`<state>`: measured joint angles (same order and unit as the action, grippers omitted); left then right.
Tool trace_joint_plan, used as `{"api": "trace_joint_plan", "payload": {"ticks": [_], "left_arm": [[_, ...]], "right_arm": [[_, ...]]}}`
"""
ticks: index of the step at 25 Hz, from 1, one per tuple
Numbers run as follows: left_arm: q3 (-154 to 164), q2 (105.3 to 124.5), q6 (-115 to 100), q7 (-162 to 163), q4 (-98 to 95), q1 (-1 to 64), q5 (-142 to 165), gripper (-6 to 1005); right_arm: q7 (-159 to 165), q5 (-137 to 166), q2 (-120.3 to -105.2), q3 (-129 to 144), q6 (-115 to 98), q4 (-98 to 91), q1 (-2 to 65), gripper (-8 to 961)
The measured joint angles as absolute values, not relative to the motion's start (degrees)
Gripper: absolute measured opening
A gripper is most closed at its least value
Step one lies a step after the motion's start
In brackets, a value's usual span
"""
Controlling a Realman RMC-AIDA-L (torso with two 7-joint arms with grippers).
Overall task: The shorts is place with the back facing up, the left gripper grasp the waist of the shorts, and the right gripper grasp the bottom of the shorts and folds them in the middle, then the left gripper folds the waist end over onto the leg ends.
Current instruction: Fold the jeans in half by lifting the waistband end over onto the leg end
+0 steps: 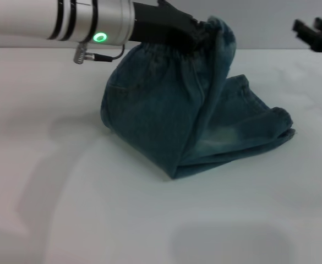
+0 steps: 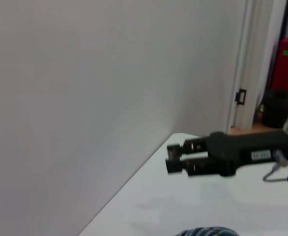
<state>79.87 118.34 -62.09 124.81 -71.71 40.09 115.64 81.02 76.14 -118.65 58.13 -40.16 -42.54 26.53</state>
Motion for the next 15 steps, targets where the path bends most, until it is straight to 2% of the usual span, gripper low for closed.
{"api": "trace_joint_plan", "payload": {"ticks": [15], "left_arm": [[86.01, 118.52, -54.61, 127.02, -66.63, 43.06, 112.30, 193]], "right_arm": [[80.24, 75.42, -118.56, 53.17, -41.03, -42.40, 25.57, 518]]}}
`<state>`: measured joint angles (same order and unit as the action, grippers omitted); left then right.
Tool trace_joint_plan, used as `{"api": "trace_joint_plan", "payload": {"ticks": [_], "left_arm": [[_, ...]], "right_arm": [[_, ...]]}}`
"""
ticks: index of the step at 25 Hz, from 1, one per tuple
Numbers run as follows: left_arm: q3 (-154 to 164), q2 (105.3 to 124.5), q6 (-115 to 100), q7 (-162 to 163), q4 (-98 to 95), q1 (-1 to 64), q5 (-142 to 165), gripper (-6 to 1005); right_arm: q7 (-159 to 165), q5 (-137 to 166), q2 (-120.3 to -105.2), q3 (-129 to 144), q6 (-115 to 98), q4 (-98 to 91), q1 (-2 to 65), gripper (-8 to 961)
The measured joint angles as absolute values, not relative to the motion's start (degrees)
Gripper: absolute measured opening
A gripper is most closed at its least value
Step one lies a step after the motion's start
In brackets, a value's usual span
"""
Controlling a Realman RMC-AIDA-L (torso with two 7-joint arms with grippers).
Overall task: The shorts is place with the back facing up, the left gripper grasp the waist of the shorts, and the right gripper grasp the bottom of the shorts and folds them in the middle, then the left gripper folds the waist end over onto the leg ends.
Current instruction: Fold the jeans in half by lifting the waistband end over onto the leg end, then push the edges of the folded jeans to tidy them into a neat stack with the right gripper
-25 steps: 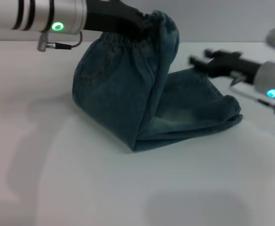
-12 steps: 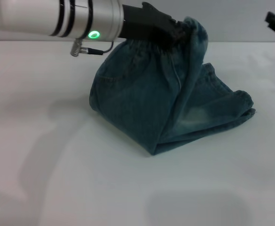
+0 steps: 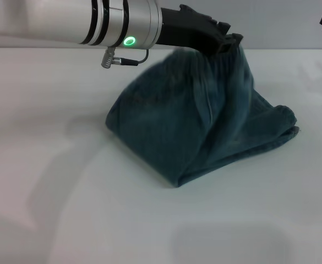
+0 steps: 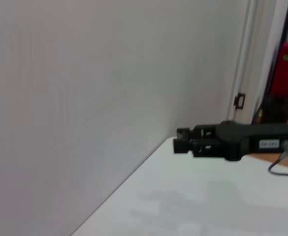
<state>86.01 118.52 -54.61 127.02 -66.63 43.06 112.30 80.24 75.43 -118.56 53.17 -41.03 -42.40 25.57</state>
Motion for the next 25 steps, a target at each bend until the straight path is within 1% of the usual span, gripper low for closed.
{"api": "trace_joint_plan", "payload": {"ticks": [2, 8, 11, 12, 16, 17, 19, 21, 23, 25], "left_arm": [[86.09, 118.46, -54.50, 126.71, -66.69, 42.94, 111.20, 205], [86.08, 118.31, -54.72, 126.65, -67.67, 42.20, 110.15, 464], [86.08, 118.29, -54.75, 126.64, -67.94, 41.96, 110.01, 616], [85.69, 118.27, -54.44, 126.41, -69.54, 40.43, 109.76, 666], [85.47, 118.23, -53.84, 125.97, -70.60, 39.22, 109.70, 733], [85.16, 118.16, -51.88, 124.91, -72.87, 36.45, 109.41, 749], [84.63, 118.09, -49.17, 124.33, -74.40, 33.68, 108.98, 782], [84.63, 118.09, -49.17, 124.33, -74.40, 33.68, 108.98, 816], [82.90, 118.08, -45.52, 123.64, -74.79, 30.45, 108.37, 849], [82.51, 118.09, -44.73, 123.55, -74.73, 29.65, 108.17, 848]], "right_arm": [[80.23, 75.41, -118.56, 53.15, -41.04, -42.10, 25.68, 518], [78.29, 74.36, -118.71, 52.98, -41.02, -40.86, 26.15, 517], [75.90, 71.87, -118.74, 53.19, -41.66, -40.15, 26.16, 517], [75.30, 71.26, -118.74, 53.23, -42.25, -39.89, 26.13, 517], [74.55, 70.86, -118.71, 53.27, -45.23, -38.94, 26.23, 517], [74.45, 70.86, -118.69, 53.41, -45.76, -38.92, 26.27, 517], [74.34, 70.87, -118.69, 53.64, -47.57, -38.95, 26.33, 517], [74.34, 71.06, -118.66, 53.70, -49.63, -39.12, 26.36, 517], [74.35, 71.31, -118.57, 54.06, -52.70, -39.56, 26.43, 517], [74.36, 71.68, -118.35, 55.01, -55.12, -40.01, 26.78, 518]]}}
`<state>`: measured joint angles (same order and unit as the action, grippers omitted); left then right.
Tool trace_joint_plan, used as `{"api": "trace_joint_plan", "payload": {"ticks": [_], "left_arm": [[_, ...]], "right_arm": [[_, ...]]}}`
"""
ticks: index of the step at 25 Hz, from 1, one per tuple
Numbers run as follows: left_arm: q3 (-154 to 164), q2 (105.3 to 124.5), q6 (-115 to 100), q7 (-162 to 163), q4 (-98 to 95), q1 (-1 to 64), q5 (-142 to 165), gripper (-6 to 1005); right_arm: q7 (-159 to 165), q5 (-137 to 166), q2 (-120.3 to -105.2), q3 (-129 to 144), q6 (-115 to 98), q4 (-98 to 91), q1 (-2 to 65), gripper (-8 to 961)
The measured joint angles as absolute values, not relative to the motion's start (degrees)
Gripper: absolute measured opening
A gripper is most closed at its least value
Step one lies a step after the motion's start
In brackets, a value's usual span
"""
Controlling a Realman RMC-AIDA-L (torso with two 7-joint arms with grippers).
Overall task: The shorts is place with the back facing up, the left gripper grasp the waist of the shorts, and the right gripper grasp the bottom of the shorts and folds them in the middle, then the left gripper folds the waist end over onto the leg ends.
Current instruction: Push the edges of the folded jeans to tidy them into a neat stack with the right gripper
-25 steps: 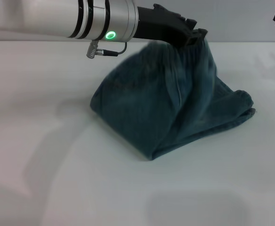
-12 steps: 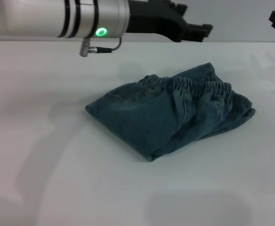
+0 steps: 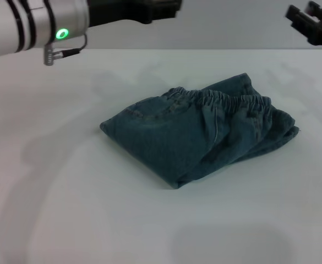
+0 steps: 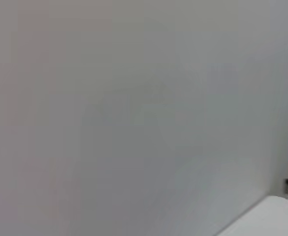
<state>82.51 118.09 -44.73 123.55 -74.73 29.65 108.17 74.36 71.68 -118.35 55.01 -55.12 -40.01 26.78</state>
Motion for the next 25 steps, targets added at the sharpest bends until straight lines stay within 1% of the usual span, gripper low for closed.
{"api": "trace_joint_plan", "payload": {"ticks": [3, 5, 7, 10, 11, 14, 17, 19, 25], "left_arm": [[81.56, 118.11, -43.20, 123.52, -74.26, 28.16, 107.98, 846], [81.27, 118.11, -42.45, 123.52, -74.17, 27.61, 107.83, 844], [81.11, 118.12, -37.66, 123.40, -74.01, 25.30, 106.27, 843], [81.11, 118.12, -36.46, 123.20, -74.00, 24.68, 105.96, 843], [81.11, 118.12, -32.56, 121.44, -73.94, 22.49, 103.73, 843], [81.11, 118.12, -29.59, 117.83, -73.64, 20.59, 99.17, 843], [81.11, 118.12, -29.59, 117.83, -73.64, 20.59, 99.17, 843], [80.28, 118.17, -27.40, 103.90, -71.34, 17.78, 83.28, 843], [77.16, 118.12, -32.41, 93.90, -67.02, 17.79, 71.77, 842]], "right_arm": [[75.76, 73.82, -117.94, 57.32, -57.23, -41.86, 27.65, 518], [78.64, 76.62, -117.94, 58.37, -57.65, -44.28, 28.13, 518], [82.94, 80.88, -118.04, 58.75, -57.66, -46.60, 29.05, 518], [90.79, 88.11, -117.81, 58.81, -57.87, -49.13, 30.96, 518], [93.70, 91.07, -117.58, 58.82, -58.12, -49.90, 31.72, 518], [104.06, 100.56, -116.54, 58.81, -60.65, -52.51, 34.22, 518], [112.19, 108.37, -115.48, 58.59, -64.52, -55.27, 36.33, 518], [117.08, 113.67, -114.66, 58.36, -67.31, -57.34, 37.79, 517], [126.69, 129.15, -111.94, 57.64, -76.36, -59.05, 43.76, 517]]}}
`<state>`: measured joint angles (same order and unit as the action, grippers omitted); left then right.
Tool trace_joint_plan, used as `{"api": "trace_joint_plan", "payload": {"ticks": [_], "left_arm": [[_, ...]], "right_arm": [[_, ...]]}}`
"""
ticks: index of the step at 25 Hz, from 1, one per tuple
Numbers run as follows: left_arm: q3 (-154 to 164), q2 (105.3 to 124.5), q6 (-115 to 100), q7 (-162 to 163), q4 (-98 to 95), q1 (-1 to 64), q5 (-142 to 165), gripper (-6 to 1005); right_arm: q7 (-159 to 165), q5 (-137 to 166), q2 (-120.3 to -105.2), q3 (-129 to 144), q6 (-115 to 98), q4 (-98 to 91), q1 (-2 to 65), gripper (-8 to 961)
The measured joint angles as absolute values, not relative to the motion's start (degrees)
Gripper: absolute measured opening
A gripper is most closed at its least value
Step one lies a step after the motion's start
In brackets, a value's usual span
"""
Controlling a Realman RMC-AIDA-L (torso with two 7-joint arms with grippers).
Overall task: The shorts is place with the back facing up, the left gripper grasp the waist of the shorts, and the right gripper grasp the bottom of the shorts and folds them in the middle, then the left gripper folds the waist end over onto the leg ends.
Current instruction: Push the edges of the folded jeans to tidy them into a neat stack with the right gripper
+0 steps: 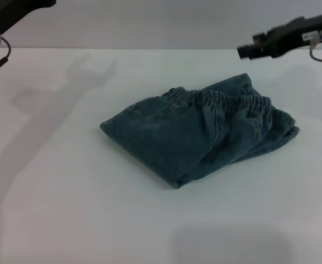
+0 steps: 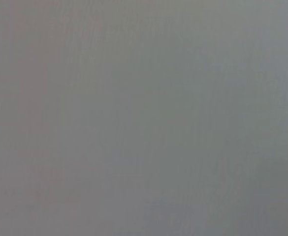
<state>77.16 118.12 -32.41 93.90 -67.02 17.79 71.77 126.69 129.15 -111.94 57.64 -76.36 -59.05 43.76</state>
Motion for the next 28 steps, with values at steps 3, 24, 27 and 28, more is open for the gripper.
{"api": "trace_joint_plan", "payload": {"ticks": [3, 24, 27, 28], "left_arm": [[74.50, 118.11, -38.72, 87.78, -61.94, 18.79, 64.36, 842], [74.27, 118.12, -41.38, 80.26, -57.46, 19.29, 57.03, 843], [74.26, 118.12, -41.34, 80.24, -57.46, 19.34, 57.03, 843], [74.26, 118.12, -41.35, 80.24, -57.46, 19.34, 57.03, 843]], "right_arm": [[127.21, 134.05, -111.79, 57.63, -79.66, -56.15, 46.47, 517], [119.44, 136.24, -118.50, 61.59, -56.13, -45.15, 46.12, 510], [119.40, 134.20, -118.71, 65.03, -54.08, -43.94, 45.96, 510], [119.40, 134.20, -118.71, 65.03, -54.08, -43.94, 45.96, 510]]}}
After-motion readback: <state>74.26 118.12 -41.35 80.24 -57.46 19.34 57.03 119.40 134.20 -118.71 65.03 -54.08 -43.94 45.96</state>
